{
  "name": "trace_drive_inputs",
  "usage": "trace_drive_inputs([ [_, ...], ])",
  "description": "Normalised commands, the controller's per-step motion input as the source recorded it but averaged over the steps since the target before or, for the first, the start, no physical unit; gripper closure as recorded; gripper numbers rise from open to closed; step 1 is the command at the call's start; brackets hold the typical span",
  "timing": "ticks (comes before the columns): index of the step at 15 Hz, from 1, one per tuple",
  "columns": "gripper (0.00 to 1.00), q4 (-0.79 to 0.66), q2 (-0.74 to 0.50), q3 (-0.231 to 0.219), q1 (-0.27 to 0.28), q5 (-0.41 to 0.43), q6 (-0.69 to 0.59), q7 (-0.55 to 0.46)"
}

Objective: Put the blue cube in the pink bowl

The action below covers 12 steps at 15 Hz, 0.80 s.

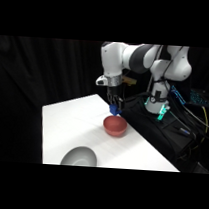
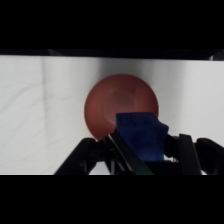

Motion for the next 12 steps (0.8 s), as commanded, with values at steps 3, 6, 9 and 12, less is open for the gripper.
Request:
trace_drive_inputs([
  [3, 0.77, -0.2, 0.07, -0.001, 0.016, -0.12, 0.43, 0.13],
  [6, 0.77, -0.07, 0.25, -0.023, -0.003, -0.127, 0.46, 0.09],
  [9, 0.77, 0.03, 0.29, -0.041, -0.013, -0.184, 0.42, 0.12],
  [12, 0.56, 0.08, 0.25, -0.055, -0.001, -0.189, 0.27, 0.15],
])
